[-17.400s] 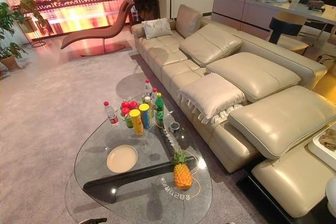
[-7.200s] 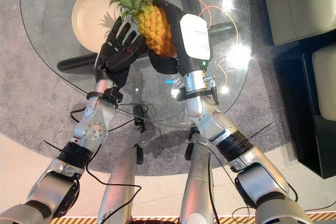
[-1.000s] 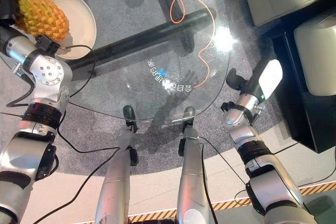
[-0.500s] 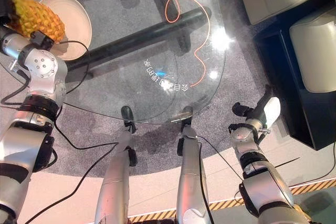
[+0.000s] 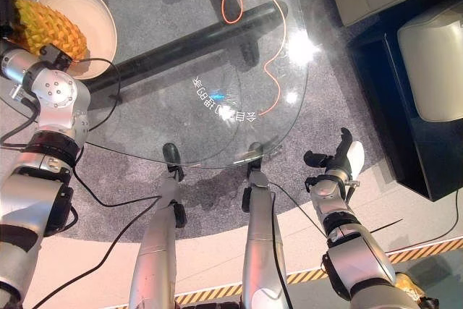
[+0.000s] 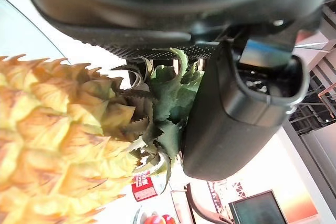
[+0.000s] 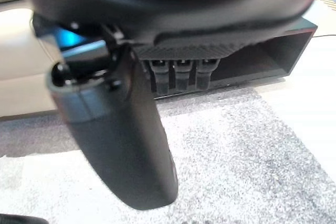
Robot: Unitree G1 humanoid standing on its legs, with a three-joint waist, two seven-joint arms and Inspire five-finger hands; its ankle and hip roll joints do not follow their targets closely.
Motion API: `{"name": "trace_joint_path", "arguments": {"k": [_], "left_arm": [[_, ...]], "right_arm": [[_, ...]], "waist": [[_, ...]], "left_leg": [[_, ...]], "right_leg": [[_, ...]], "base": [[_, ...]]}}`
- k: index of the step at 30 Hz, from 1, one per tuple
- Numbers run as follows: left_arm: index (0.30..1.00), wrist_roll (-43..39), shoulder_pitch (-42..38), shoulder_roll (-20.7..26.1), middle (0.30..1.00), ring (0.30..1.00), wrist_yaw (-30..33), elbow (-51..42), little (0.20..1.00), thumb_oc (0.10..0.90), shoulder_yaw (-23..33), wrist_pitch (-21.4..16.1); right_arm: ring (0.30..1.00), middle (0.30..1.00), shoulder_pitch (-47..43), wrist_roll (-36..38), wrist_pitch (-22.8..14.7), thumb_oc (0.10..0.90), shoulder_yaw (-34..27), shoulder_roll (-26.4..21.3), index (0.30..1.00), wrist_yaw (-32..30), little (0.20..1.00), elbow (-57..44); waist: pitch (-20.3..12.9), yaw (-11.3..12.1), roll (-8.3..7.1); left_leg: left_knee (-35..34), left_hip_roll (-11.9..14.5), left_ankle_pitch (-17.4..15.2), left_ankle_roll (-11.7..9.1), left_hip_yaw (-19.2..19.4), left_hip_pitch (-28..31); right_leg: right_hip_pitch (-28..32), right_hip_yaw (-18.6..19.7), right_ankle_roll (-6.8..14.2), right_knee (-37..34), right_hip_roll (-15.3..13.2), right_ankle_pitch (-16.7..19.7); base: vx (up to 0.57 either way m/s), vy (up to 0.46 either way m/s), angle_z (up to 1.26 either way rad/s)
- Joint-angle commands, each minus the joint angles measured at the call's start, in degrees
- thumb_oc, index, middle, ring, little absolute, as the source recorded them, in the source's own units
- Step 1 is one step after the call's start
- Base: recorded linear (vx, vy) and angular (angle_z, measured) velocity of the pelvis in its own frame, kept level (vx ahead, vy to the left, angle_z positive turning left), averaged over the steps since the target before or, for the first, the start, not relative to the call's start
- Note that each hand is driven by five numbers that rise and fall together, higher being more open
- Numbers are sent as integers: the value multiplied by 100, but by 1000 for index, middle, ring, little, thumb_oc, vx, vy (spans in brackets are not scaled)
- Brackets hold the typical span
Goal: Pick up the fruit to the plate
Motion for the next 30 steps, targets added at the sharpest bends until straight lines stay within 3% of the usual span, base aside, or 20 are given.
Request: {"name": "trace_joint_path", "arguments": {"k": [1, 26, 27, 30], "left_arm": [[300, 113, -909, 810, 300, 300, 1, 142, 200, 100, 67, -556], [300, 400, -1511, 912, 300, 300, -75, 377, 200, 100, -360, -508], [604, 382, -1523, 918, 604, 604, -84, 394, 554, 454, -365, -516], [792, 462, -1525, 937, 792, 792, -96, 432, 774, 674, -389, -489]], "right_arm": [[900, 900, 205, -71, 3, 800, -50, -154, 900, -170, 900, 180], [900, 900, 290, -205, -85, 800, 56, -120, 900, -280, 900, -6], [900, 900, 283, -204, -95, 800, 59, -125, 900, -283, 900, -2], [900, 900, 293, -220, -97, 800, 55, -140, 900, -277, 900, -18]], "waist": [[-131, 99, -306], [-131, -34, -434], [-131, -35, -435], [-131, -46, -434]], "left_leg": [[961, -27, -881, -101, 167, -229], [1102, 23, -948, -87, 157, -499], [1096, 23, -947, -89, 156, -503], [1098, 20, -956, -90, 153, -517]], "right_leg": [[181, 54, -45, -715, 387, 232], [-81, 175, -31, -740, 444, 311], [-83, 178, -32, -752, 444, 312], [-100, 198, -35, -758, 453, 311]], "base": [[6, 40, -3], [1, 8, -1], [0, 0, 0], [0, 0, 0]]}}
